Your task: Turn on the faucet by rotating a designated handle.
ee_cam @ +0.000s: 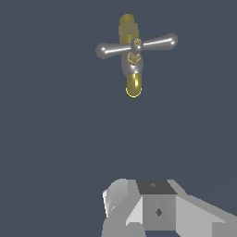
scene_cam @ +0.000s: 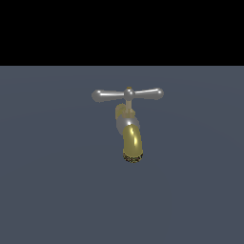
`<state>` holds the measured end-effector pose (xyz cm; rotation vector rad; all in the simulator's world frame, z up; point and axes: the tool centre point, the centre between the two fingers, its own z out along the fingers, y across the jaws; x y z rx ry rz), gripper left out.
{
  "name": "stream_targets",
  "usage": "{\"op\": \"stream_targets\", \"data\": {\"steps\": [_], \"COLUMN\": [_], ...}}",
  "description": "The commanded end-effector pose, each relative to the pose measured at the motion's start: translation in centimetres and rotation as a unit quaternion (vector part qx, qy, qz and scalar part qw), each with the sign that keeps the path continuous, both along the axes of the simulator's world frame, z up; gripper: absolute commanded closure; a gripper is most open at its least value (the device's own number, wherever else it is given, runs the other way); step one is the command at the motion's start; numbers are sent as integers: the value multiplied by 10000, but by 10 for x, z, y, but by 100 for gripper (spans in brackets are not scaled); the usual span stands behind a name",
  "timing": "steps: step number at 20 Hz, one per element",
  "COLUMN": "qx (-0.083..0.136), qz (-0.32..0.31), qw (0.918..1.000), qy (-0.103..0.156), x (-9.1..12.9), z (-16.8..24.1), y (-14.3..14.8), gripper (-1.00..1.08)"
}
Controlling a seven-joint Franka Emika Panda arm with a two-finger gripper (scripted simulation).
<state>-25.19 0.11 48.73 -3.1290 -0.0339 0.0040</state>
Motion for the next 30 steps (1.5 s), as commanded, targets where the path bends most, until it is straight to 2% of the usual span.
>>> {"op": "stream_targets", "data": {"steps": [1,10,18,24,30], "qx": [0,-1,-1,-1,1], "qz": [0,-214,-769,-1387,-2026], "qw": [10000,9998,9970,9903,9793], "qy": [0,2,7,12,17], "x": [0,5,20,40,64], "z": [0,-9,-32,-57,-84], "y": [0,8,29,51,71], "gripper": [108,108,108,108,108]}}
